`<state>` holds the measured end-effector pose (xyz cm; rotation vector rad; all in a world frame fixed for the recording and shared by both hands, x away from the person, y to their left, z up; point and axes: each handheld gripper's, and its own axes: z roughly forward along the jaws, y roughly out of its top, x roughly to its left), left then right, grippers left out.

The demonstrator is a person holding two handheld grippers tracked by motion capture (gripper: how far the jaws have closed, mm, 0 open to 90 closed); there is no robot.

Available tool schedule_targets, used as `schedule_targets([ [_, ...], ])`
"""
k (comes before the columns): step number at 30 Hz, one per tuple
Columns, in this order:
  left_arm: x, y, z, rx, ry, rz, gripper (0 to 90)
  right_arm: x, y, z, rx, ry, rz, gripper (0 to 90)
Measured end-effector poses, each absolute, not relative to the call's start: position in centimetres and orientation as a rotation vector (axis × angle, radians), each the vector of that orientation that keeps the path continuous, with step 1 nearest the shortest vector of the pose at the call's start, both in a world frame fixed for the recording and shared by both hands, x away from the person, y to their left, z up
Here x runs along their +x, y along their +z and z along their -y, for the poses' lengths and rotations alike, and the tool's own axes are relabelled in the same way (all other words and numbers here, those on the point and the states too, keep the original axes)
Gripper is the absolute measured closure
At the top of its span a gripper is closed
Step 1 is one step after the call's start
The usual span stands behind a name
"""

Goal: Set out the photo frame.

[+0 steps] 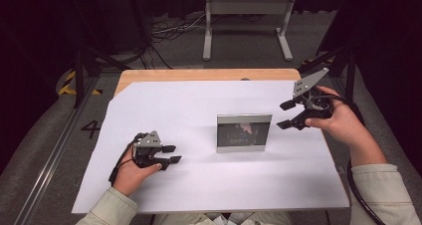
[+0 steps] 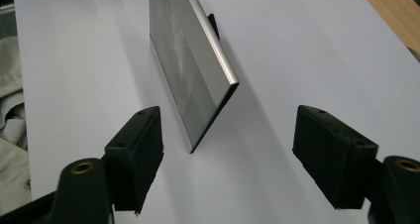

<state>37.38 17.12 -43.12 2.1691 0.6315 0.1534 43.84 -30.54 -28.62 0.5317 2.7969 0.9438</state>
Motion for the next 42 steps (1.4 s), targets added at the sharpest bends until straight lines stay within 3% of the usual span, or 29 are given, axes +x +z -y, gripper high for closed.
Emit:
schedule_targets([
  [42, 37.9, -43.3, -18.0, 2.130, 0.194, -0.698, 48.2, 40.7, -38.0, 34.7, 0.773, 1.125, -2.608, 22.3],
])
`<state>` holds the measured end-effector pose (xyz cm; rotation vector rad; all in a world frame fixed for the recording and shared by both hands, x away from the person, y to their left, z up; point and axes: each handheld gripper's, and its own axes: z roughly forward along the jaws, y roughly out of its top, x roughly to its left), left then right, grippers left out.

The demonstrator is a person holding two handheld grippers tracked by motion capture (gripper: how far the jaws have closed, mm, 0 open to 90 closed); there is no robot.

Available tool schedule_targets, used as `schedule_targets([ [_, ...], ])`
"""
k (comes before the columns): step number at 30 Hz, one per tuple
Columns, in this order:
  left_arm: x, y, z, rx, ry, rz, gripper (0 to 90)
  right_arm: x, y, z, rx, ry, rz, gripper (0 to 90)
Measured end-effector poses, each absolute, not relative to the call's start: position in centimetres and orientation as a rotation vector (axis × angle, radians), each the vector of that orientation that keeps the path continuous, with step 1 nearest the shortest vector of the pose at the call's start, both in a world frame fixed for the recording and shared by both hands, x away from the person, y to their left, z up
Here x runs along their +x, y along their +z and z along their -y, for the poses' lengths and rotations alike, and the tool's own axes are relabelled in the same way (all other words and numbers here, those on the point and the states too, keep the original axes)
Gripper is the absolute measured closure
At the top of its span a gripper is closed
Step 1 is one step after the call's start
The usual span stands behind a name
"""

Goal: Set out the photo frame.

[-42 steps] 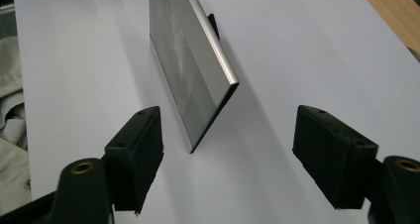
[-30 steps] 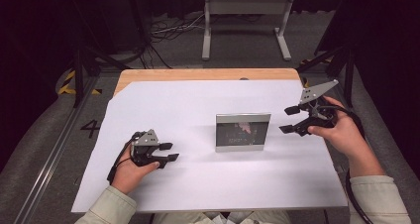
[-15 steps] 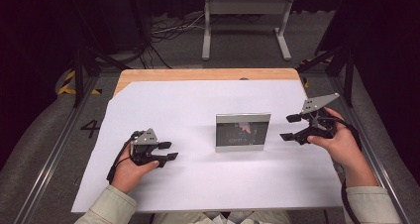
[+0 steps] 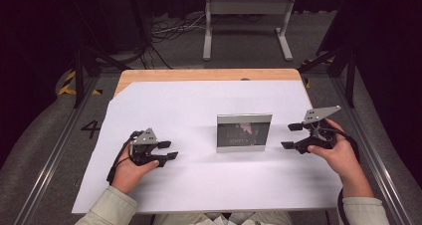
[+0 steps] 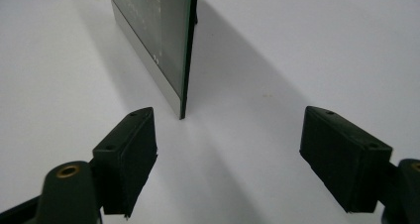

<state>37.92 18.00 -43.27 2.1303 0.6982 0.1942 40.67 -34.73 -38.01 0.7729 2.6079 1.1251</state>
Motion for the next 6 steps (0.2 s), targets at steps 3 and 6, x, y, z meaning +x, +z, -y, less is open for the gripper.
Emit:
schedule_targets([
  [3, 38.05, -43.23, -18.16, 2.122, 0.208, -0.700, 46.9, 40.57, -38.40, 34.78, 0.784, 1.107, -2.614, 22.2],
  [6, 38.02, -43.21, -18.19, 2.113, 0.214, -0.709, 45.4, 40.42, -38.58, 34.84, 0.800, 1.133, -2.605, 21.9],
])
